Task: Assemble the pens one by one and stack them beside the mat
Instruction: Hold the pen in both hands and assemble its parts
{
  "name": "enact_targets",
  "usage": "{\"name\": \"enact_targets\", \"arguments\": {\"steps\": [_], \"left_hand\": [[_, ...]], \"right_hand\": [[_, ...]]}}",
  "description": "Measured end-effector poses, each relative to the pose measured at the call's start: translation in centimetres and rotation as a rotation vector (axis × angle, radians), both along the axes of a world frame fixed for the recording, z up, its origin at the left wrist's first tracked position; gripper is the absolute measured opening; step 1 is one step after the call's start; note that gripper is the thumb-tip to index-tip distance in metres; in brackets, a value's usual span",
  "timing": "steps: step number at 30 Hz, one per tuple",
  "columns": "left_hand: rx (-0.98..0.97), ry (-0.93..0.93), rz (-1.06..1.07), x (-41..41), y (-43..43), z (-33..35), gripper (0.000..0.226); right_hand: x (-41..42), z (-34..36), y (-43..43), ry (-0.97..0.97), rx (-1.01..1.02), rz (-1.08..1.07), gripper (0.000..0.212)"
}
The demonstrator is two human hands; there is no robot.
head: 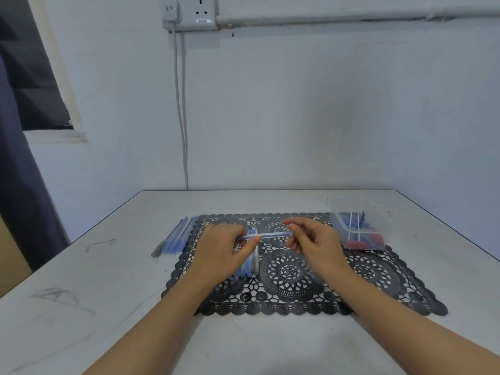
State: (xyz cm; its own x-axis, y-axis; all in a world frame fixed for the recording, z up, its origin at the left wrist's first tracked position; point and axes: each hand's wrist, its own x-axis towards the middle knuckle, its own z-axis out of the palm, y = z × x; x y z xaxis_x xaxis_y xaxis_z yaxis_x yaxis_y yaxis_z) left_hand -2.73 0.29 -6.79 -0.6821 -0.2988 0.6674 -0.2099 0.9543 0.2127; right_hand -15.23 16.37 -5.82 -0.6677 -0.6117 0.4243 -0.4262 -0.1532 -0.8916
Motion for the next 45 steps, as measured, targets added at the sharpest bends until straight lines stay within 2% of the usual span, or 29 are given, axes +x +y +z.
{"name": "enact_targets", "arguments": {"steps": [4, 9, 13, 17, 21, 24, 31, 36, 39, 42, 45], "left_hand": [[0.034, -0.003, 0.007, 0.2, -0.1, 0.2, 0.042], [0.044, -0.002, 0.009, 0.3, 0.1, 0.3, 0.040], [0.018, 0.016, -0.017, 0.2, 0.1, 0.2, 0.039], [-0.003, 0.026, -0.026, 0.2, 0.0, 0.2, 0.040], [0.020, 0.027, -0.015, 0.3, 0.0, 0.2, 0.041], [0.031, 0.029, -0.026, 0.3, 0.1, 0.3, 0.039], [-0.010, 0.057, -0.070, 0.3, 0.0, 0.3, 0.038], [-0.036, 0.053, -0.075, 0.3, 0.0, 0.2, 0.038], [-0.019, 0.062, -0.069, 0.3, 0.0, 0.2, 0.038], [0.005, 0.078, -0.064, 0.3, 0.0, 0.2, 0.038], [0.003, 0.083, -0.074, 0.3, -0.1, 0.1, 0.038]], "right_hand": [[-0.1, 0.0, 0.1, -0.014, 0.043, 0.038, 0.014], [-0.3, -0.3, 0.0, 0.151, 0.155, 0.008, 0.008], [-0.7, -0.6, 0.2, 0.284, 0.180, -0.031, 0.023], [-0.7, -0.6, 0.3, 0.313, 0.164, -0.027, 0.032], [-0.7, -0.8, 0.1, 0.350, 0.147, -0.019, 0.014], [-1.1, -1.0, 0.1, 0.431, 0.159, -0.029, 0.012], [-1.4, -1.0, 0.3, 0.568, 0.149, -0.048, 0.043], [-1.6, -1.2, 0.0, 0.508, 0.123, -0.036, 0.054], [-1.6, -1.4, 0.1, 0.484, 0.125, -0.012, 0.044], [-1.6, -1.4, 0.2, 0.562, 0.167, -0.005, 0.027], [-1.5, -1.2, 0.3, 0.596, 0.133, -0.003, 0.028]]}}
